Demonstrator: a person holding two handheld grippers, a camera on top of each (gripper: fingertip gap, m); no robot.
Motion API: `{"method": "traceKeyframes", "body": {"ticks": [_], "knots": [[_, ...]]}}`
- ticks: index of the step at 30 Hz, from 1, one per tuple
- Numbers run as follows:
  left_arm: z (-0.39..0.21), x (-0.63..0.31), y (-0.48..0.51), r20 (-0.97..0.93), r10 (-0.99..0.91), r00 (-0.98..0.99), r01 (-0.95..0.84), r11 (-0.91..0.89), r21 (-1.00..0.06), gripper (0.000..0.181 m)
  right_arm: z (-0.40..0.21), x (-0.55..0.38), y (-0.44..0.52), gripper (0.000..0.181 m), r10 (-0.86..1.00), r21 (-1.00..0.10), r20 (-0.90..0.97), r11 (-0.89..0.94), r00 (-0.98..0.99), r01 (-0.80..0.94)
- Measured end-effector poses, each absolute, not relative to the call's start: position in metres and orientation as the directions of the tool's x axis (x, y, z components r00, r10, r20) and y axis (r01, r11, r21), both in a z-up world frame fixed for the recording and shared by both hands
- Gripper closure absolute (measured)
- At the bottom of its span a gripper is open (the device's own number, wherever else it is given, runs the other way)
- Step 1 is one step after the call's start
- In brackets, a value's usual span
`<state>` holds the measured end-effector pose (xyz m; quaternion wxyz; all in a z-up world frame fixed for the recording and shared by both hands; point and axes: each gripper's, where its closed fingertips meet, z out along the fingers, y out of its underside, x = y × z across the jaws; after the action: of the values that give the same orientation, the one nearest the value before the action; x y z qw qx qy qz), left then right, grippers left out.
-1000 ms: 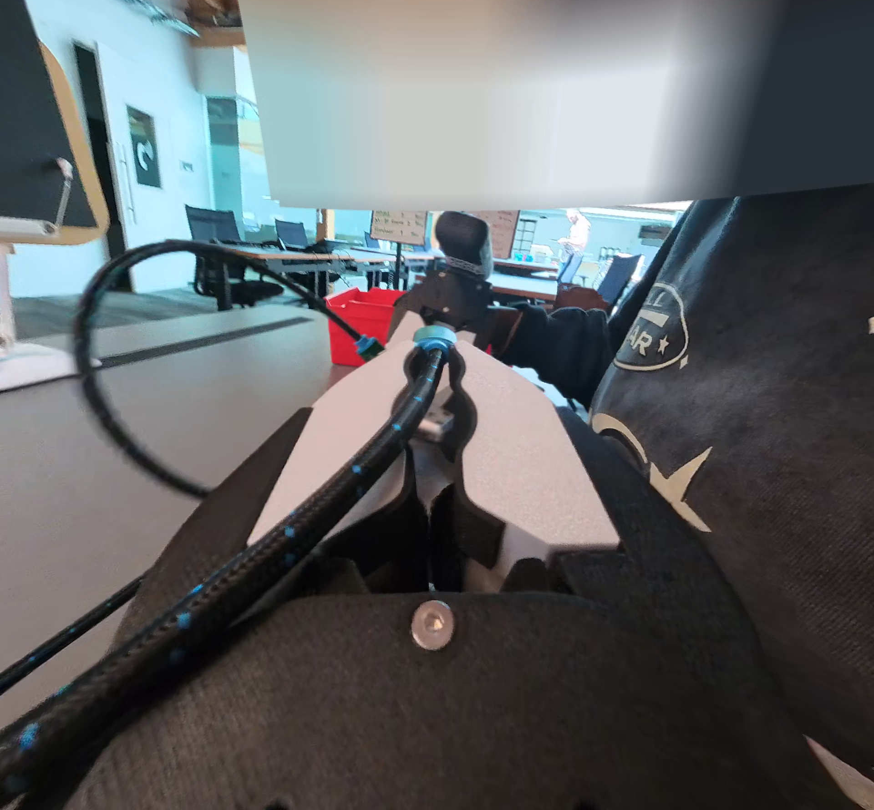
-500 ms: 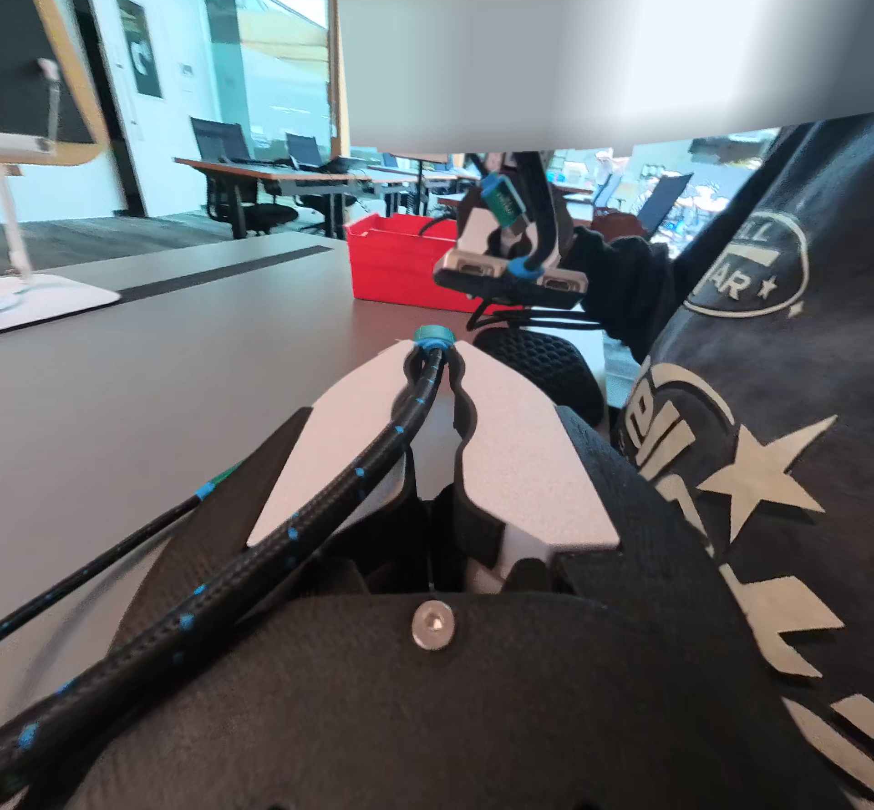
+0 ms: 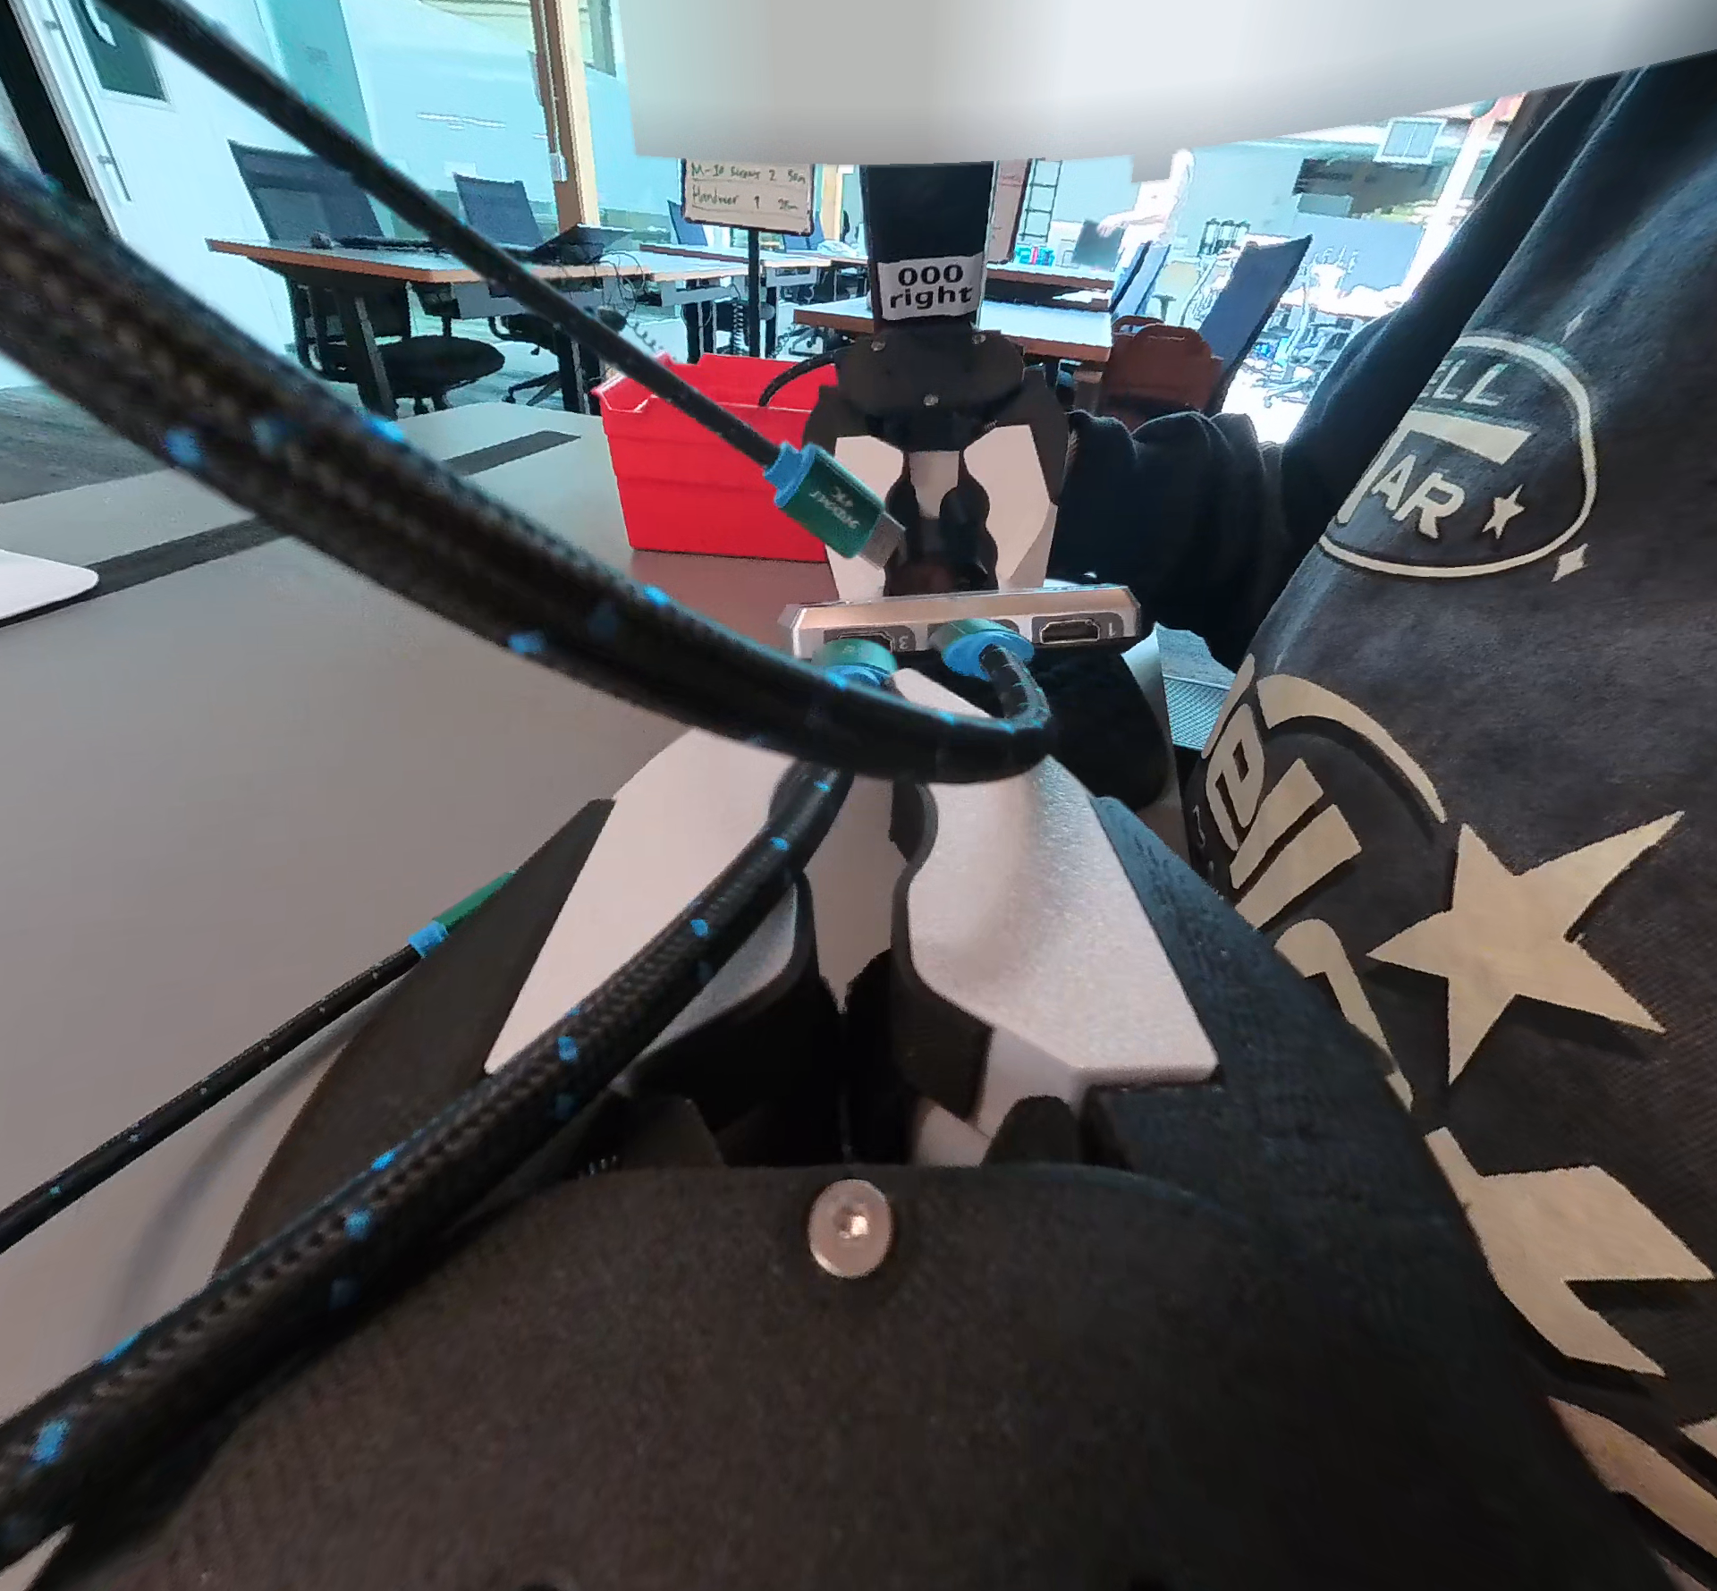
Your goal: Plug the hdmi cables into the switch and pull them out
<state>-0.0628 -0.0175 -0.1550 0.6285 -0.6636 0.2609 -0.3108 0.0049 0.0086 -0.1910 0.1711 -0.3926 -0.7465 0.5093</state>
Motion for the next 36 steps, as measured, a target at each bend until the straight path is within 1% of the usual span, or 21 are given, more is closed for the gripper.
{"method": "traceKeyframes", "body": {"ticks": [4, 10, 16, 27, 31, 33, 36], "knots": [[-0.156, -0.063, -0.017, 0.109, -0.735, 0.669, 0.06, -0.093, -0.994, 0.171, -0.193, 0.003, 0.01, 0.145, 0.769, -0.891, -0.14, 0.177, -0.624, 0.418], [-0.156, -0.065, -0.015, 0.244, -0.72, 0.649, 0.157, -0.187, -0.97, 0.172, -0.196, 0.002, 0.012, 0.145, 0.788, -0.88, -0.114, 0.203, -0.605, 0.43], [-0.158, -0.066, -0.015, 0.225, -0.708, 0.67, 0.137, -0.181, -0.974, 0.171, -0.198, 0.001, 0.01, 0.145, 0.787, -0.873, -0.118, 0.209, -0.606, 0.441], [-0.158, -0.068, -0.017, 0.248, -0.711, 0.658, 0.159, -0.19, -0.969, 0.171, -0.2, 0.001, 0.003, 0.145, 0.771, -0.866, -0.147, 0.202, -0.619, 0.457], [-0.16, -0.069, -0.018, 0.233, -0.714, 0.66, 0.108, -0.217, -0.97, 0.171, -0.201, 0.001, 0.002, 0.145, 0.767, -0.867, -0.146, 0.205, -0.624, 0.455], [-0.16, -0.07, -0.018, 0.229, -0.713, 0.662, 0.106, -0.213, -0.971, 0.171, -0.2, 0.0, 0.003, 0.145, 0.769, -0.875, -0.151, 0.189, -0.622, 0.446], [-0.154, -0.074, -0.019, 0.252, -0.709, 0.659, 0.155, -0.199, -0.968, 0.171, -0.189, 0.0, 0.003, 0.145, 0.762, -0.911, -0.178, 0.111, -0.623, 0.396]]}}
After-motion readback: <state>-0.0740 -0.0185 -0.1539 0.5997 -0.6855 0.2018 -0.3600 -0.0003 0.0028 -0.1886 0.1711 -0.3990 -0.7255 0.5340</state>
